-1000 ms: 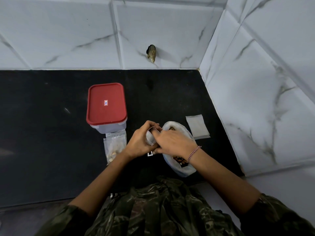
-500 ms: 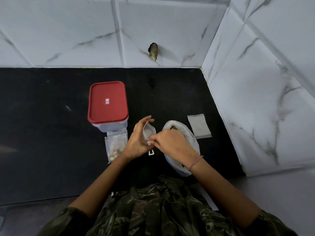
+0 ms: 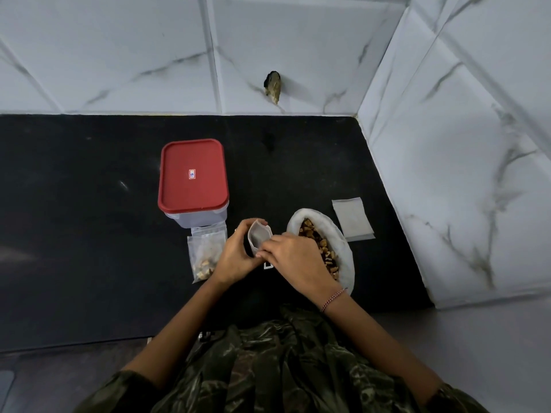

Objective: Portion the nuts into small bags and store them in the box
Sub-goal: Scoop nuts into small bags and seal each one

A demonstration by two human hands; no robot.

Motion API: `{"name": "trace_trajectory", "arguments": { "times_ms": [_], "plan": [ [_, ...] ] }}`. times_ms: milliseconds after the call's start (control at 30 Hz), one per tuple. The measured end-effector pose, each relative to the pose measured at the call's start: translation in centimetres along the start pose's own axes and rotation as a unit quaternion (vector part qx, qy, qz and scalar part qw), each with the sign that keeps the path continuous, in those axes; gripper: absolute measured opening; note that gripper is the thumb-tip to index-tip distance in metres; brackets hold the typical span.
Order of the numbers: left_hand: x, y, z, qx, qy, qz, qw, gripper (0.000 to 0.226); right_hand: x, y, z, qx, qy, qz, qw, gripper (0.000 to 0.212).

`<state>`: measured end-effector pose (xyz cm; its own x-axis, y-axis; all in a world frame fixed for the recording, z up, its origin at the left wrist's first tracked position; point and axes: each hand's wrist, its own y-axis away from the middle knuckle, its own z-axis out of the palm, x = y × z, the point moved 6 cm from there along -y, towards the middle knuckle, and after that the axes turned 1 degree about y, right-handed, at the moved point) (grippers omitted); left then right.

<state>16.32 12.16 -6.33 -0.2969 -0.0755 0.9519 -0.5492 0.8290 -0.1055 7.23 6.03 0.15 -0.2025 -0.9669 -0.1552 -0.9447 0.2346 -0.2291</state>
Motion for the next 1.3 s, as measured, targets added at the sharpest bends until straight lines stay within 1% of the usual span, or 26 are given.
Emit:
{"name": "trace_trajectory", "arguments": {
  "times_ms": [67,100,133,167,200,233,267,300,333,400,467,533,633,733,867,967,1033,1067,1167,1233,1300],
  "plan": [
    [-0.3,0.2,-0.1,0.012,-0.007,-0.005,1.000,0.061,-0.5,0.3,0.4,0.003,-0.015,-0.012,1.000,0.010],
    [-0.3,0.2,-0.2,0.021,-0.003,-0.006,1.000,0.058,-0.6,0.4,0.4,-0.008,-0.039,-0.006,0.999,0.014],
    [-0.2,0.3,-0.4,0.033,0.001,-0.006,0.999,0.054,-0.4,0.4,0.2,-0.021,-0.081,0.024,0.996,0.023],
    [0.0,0.3,-0.6,0.047,0.002,-0.006,0.999,0.050,0.1,0.4,-0.2,-0.020,-0.134,0.076,0.988,0.031],
    [0.3,0.3,-0.9,0.061,-0.002,-0.005,0.998,0.045,0.9,0.5,-0.7,0.006,-0.180,0.133,0.975,0.034],
    [0.5,0.3,-1.1,0.074,-0.006,-0.003,0.997,0.043,1.8,0.7,-1.1,0.042,-0.206,0.186,0.960,0.031],
    [0.6,0.3,-1.3,0.084,-0.010,-0.001,0.996,0.042,2.8,0.9,-1.2,0.073,-0.202,0.225,0.950,0.025],
    [0.7,0.4,-1.6,0.092,-0.015,0.000,0.996,0.042,3.5,0.8,-1.0,0.083,-0.170,0.244,0.951,0.021],
    [0.7,0.6,-1.7,0.096,-0.018,0.000,0.995,0.042,3.8,0.6,-0.3,0.074,-0.133,0.240,0.959,0.018],
    [0.6,0.8,-1.8,0.097,-0.025,0.002,0.995,0.042,3.7,0.1,1.5,0.021,-0.074,0.209,0.975,0.016],
    [0.7,0.9,-1.8,0.094,-0.037,0.008,0.995,0.040,2.9,-0.5,3.3,-0.025,-0.038,0.173,0.984,0.018],
    [0.9,1.1,-1.7,0.090,-0.041,0.012,0.995,0.039,2.3,-0.9,4.2,-0.044,-0.023,0.156,0.987,0.019],
    [1.0,1.4,-1.7,0.081,-0.034,0.013,0.996,0.038,1.6,-1.5,4.7,-0.066,-0.009,0.135,0.989,0.015],
    [0.9,1.7,-1.8,0.079,-0.031,0.012,0.996,0.042,1.6,-1.4,5.2,-0.073,-0.028,0.133,0.988,0.018],
    [0.9,2.0,-1.6,0.089,-0.035,0.003,0.995,0.047,2.3,-0.8,4.6,-0.051,-0.099,0.172,0.979,0.025],
    [0.6,2.2,-1.0,0.086,-0.043,-0.009,0.995,0.045,3.8,0.8,2.6,-0.003,-0.173,0.214,0.961,0.037],
    [0.3,2.2,-0.4,0.081,-0.055,-0.022,0.995,0.042,5.3,2.5,0.5,0.046,-0.163,0.230,0.958,0.037],
    [0.2,2.2,-0.1,0.078,-0.060,-0.028,0.995,0.041,6.1,3.5,-0.3,0.058,-0.146,0.236,0.959,0.036],
    [0.0,2.2,1.0,0.065,-0.063,-0.034,0.995,0.041,8.7,7.0,-1.7,0.049,-0.124,0.270,0.953,0.036],
    [-0.2,2.1,1.8,0.056,-0.065,-0.041,0.996,0.044,9.7,9.2,-2.4,0.070,-0.120,0.268,0.953,0.030],
    [-0.2,2.1,2.6,0.045,-0.071,-0.045,0.995,0.048,10.1,11.0,-2.7,0.087,-0.104,0.246,0.960,0.023]
  ]
}}
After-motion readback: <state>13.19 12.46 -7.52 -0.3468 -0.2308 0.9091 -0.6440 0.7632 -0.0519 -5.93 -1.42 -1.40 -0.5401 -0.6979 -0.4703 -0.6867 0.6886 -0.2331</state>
